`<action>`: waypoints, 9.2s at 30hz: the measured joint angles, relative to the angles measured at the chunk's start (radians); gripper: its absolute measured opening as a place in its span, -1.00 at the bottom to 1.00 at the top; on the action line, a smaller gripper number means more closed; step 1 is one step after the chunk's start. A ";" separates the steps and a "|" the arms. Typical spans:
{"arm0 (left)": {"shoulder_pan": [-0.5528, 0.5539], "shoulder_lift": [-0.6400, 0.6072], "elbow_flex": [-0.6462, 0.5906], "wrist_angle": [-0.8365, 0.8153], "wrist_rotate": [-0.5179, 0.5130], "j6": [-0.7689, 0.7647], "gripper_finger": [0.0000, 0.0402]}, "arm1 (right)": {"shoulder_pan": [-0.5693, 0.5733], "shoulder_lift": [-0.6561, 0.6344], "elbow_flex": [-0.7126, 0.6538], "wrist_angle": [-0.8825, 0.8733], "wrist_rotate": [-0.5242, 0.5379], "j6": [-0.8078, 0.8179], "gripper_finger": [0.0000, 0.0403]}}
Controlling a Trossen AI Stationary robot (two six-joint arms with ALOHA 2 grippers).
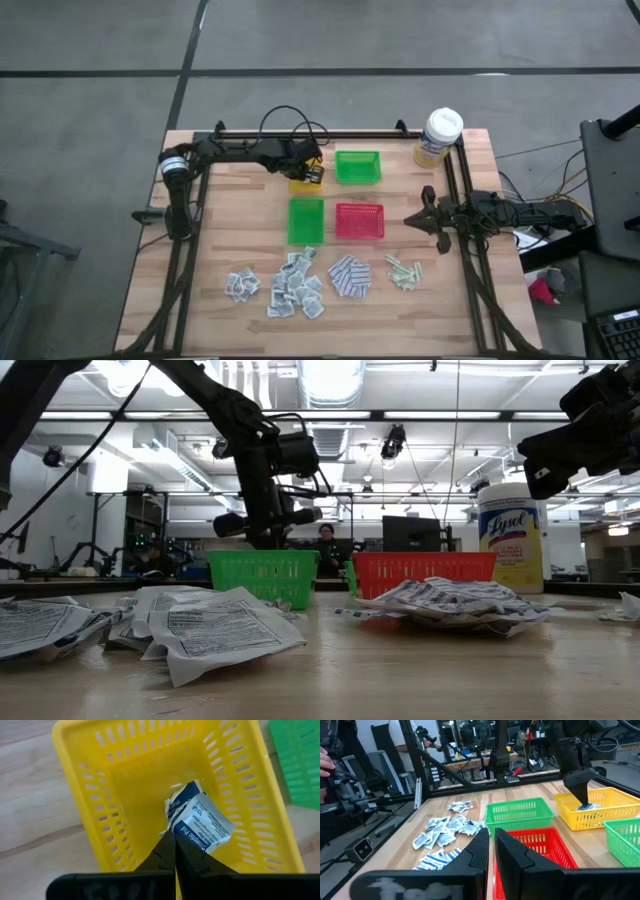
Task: Pick & Place First Aid Supplies
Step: Put the blue alcohol pad into the yellow bin
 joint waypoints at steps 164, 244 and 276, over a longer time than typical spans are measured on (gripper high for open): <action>-0.679 -0.204 -0.378 0.017 0.041 -0.679 -0.62 | 0.000 0.000 0.000 0.000 0.000 0.000 -0.86; -0.686 -0.255 -0.377 -0.024 0.202 -0.090 -1.00 | 0.000 0.000 0.000 0.000 0.000 0.000 -0.86; -0.668 -0.257 -0.041 -0.696 0.065 -0.257 -1.00 | 0.000 0.000 0.000 0.000 0.000 0.000 -0.86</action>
